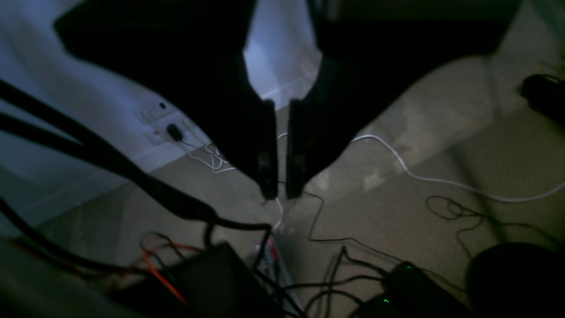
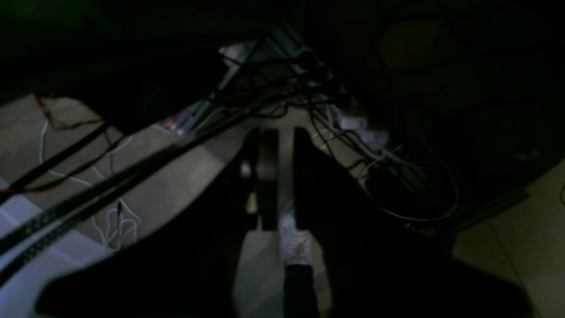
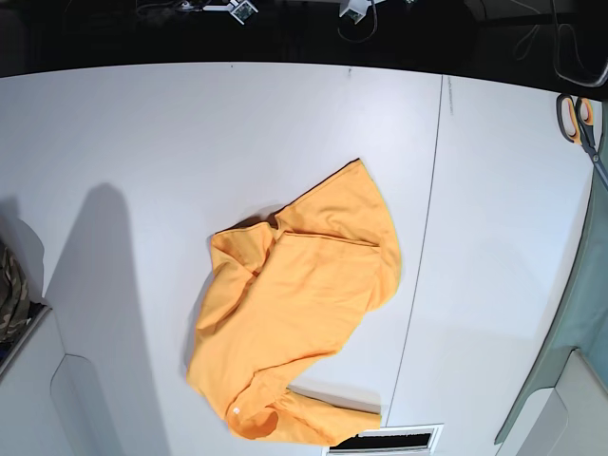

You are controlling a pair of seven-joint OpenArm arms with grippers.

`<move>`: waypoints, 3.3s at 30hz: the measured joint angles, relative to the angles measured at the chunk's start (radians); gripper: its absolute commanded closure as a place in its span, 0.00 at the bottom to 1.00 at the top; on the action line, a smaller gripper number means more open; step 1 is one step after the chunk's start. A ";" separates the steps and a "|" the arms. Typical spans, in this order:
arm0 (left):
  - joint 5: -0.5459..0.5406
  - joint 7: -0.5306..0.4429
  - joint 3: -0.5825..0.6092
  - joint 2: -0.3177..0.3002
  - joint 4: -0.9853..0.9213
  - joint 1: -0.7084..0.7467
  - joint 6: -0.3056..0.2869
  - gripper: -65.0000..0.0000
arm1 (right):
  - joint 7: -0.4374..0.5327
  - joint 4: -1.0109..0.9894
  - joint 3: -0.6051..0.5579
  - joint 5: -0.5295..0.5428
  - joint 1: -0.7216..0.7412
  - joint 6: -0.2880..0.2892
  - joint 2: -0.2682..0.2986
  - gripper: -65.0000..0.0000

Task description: Layout the t-shirt on the table in an organized manner, then fold the t-shirt properly

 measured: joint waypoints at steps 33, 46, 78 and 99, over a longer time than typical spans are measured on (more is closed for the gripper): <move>-0.261 -0.080 -0.269 -0.141 1.222 0.637 -0.115 0.89 | -0.017 1.112 -0.002 0.381 -0.632 0.003 0.328 0.92; -0.504 0.153 -0.475 -0.155 1.649 0.681 -0.388 0.80 | -0.031 1.537 0.003 0.438 -0.670 -0.085 0.418 0.91; -0.521 0.245 -0.220 -0.304 1.157 0.011 -0.246 0.44 | -0.279 0.969 0.247 0.626 0.181 -0.014 0.045 0.49; -0.533 0.327 -0.220 -0.232 0.974 -0.103 -0.433 1.00 | -0.227 0.806 0.282 0.518 0.264 0.083 0.000 1.00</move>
